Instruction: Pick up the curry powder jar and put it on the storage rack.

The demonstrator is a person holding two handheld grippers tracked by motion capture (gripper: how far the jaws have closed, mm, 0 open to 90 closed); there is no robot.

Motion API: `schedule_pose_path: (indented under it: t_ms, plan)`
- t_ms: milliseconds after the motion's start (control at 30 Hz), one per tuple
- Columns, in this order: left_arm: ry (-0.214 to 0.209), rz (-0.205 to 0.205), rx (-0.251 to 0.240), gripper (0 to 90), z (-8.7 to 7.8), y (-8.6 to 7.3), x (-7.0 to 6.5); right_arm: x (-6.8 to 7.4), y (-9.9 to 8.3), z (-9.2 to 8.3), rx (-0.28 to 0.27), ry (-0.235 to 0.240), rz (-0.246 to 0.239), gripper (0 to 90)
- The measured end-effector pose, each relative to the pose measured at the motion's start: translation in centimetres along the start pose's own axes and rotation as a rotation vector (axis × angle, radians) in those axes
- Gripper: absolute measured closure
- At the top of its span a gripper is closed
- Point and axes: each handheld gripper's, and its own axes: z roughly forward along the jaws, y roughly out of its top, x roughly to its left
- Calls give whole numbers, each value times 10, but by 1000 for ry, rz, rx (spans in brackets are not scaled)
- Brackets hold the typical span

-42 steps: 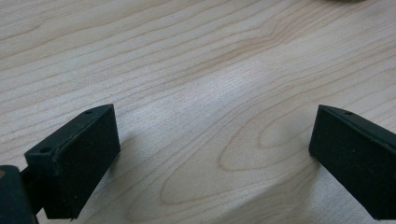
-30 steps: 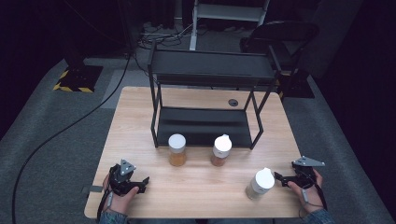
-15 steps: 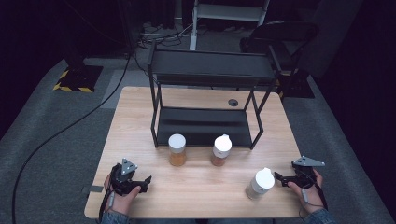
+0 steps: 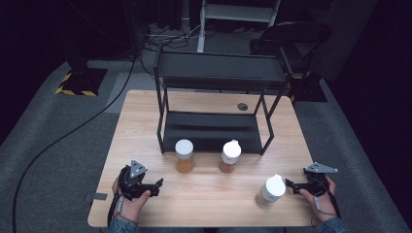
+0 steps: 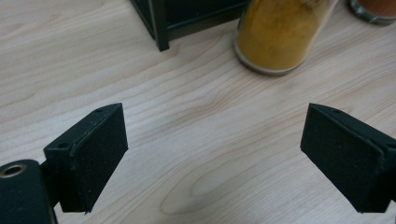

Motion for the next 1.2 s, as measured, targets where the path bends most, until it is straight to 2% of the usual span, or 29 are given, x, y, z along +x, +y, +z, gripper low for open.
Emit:
schedule_pose_path:
  t_ms: [200, 400, 1200]
  plan:
    - [-8, 20, -23, 67, -6, 10, -5, 0, 0, 0, 0, 0, 0, 3]
    - [-20, 16, -35, 63, -8, 18, -9, 0, 0, 0, 0, -1, 0, 3]
    - [-71, 45, -99, 53, 2, 48, -23, 0, 0, 0, 0, -3, 0, 3]
